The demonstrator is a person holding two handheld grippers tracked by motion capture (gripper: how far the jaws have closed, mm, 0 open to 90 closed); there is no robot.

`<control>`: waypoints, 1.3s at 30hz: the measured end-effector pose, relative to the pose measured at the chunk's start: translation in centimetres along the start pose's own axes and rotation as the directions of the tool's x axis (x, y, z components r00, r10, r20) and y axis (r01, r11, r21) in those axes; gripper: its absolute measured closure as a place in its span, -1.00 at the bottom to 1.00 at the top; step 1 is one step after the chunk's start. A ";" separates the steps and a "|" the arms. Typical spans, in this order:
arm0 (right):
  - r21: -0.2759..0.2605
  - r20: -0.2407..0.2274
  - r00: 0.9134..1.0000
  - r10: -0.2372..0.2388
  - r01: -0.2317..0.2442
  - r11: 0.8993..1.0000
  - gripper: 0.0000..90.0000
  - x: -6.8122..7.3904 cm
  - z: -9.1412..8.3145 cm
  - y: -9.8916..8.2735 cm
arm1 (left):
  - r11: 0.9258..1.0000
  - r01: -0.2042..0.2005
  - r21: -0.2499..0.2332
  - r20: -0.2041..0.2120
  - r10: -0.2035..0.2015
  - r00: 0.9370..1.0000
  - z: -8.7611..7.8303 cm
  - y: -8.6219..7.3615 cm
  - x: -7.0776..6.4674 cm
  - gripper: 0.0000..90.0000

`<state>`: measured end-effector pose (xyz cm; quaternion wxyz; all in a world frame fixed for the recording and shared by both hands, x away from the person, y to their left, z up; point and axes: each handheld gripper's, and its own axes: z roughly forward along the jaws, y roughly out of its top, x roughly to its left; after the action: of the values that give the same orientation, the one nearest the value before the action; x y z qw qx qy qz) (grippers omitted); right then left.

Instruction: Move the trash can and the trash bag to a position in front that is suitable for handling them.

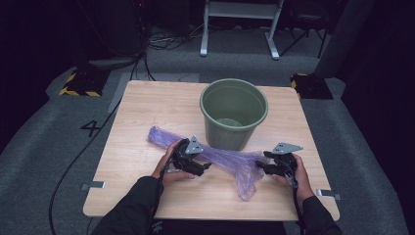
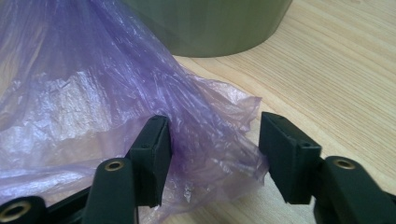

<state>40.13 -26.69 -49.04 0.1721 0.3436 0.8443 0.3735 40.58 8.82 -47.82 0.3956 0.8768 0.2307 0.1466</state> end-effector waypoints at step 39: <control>-0.149 -0.173 0.981 -0.090 0.064 0.987 -0.46 5.6 -4.8 2.9 | 0.995 0.021 0.099 0.028 -0.024 0.999 1.9 -0.4 -0.3 0.26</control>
<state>34.85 -23.79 -43.90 0.1338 0.2622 0.8403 0.4553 41.06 7.74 -49.41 0.3569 0.8946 0.2416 0.1178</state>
